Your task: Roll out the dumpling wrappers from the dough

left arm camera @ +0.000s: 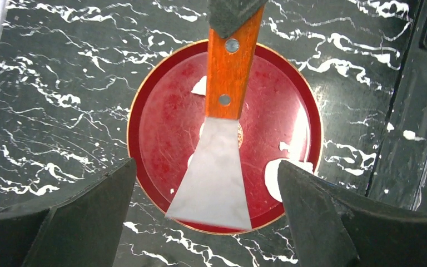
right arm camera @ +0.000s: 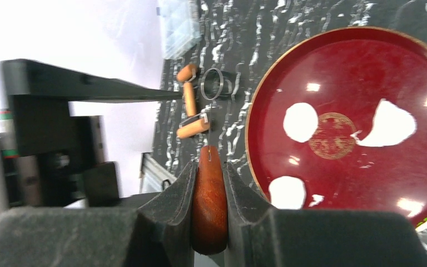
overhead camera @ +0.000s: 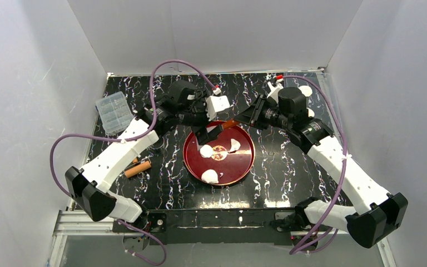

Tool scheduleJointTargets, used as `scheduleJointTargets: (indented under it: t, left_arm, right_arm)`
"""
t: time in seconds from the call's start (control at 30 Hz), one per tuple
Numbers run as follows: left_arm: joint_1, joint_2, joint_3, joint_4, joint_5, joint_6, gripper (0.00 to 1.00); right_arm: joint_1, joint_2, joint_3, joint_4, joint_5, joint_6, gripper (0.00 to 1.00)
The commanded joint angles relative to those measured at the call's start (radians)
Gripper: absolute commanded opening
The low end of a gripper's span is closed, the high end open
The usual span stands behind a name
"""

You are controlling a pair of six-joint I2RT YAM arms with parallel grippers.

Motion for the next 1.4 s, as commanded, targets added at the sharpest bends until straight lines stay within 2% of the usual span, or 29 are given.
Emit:
scheduleJointTargets:
  t: [0.0, 0.07, 0.13, 0.33, 0.47, 0.53, 0.7, 0.73, 0.87, 0.93, 0.97, 1.0, 1.03, 1.27, 1.37]
  left_arm:
    - [-0.015, 0.007, -0.029, 0.004, 0.049, 0.045, 0.98]
    - [-0.015, 0.015, -0.024, 0.025, 0.060, 0.032, 0.98]
    - [-0.016, 0.023, -0.016, 0.030, 0.074, 0.021, 0.93]
    - [-0.016, 0.039, -0.013, 0.033, 0.109, -0.024, 0.58]
    - [-0.016, 0.037, -0.024, 0.030, 0.128, -0.024, 0.54]
    - [-0.015, 0.039, -0.023, 0.030, 0.128, -0.028, 0.47]
    - [-0.016, 0.038, -0.021, 0.029, 0.109, -0.030, 0.04]
    - [-0.015, 0.037, -0.022, 0.027, 0.103, -0.031, 0.00]
    - [-0.014, 0.036, -0.014, -0.006, 0.098, -0.040, 0.00]
    - [-0.015, 0.034, -0.012, -0.032, 0.120, -0.037, 0.00]
    - [-0.013, 0.032, -0.011, -0.046, 0.133, -0.034, 0.00]
    - [-0.014, 0.032, -0.011, -0.061, 0.144, -0.032, 0.00]
    - [-0.015, 0.029, -0.011, -0.074, 0.154, -0.029, 0.00]
    - [-0.014, 0.011, -0.027, -0.146, 0.215, 0.004, 0.00]
    - [-0.014, 0.010, -0.017, -0.221, 0.279, 0.052, 0.00]
  right_arm:
    - [0.022, -0.037, -0.023, 0.163, -0.045, 0.116, 0.01]
    - [0.025, -0.033, -0.036, 0.182, -0.061, 0.130, 0.01]
    - [0.027, -0.030, -0.041, 0.194, -0.074, 0.136, 0.01]
    - [0.028, -0.007, -0.057, 0.269, -0.121, 0.151, 0.01]
    - [0.028, 0.011, -0.071, 0.328, -0.151, 0.184, 0.01]
    - [0.028, 0.017, -0.073, 0.338, -0.158, 0.190, 0.01]
    - [0.028, 0.013, -0.102, 0.352, -0.158, 0.171, 0.01]
    - [0.028, 0.010, -0.114, 0.381, -0.160, 0.157, 0.01]
    - [0.026, 0.017, -0.106, 0.402, -0.213, 0.043, 0.02]
    - [0.023, 0.021, -0.081, 0.390, -0.279, -0.045, 0.31]
    - [0.023, 0.022, -0.067, 0.381, -0.314, -0.098, 0.51]
    - [0.022, 0.020, -0.051, 0.368, -0.338, -0.148, 0.61]
    - [0.019, 0.015, -0.038, 0.329, -0.363, -0.195, 0.65]
    - [-0.021, 0.009, 0.046, 0.088, -0.587, -0.489, 0.68]
    - [-0.024, 0.005, 0.103, -0.109, -0.679, -0.771, 0.68]
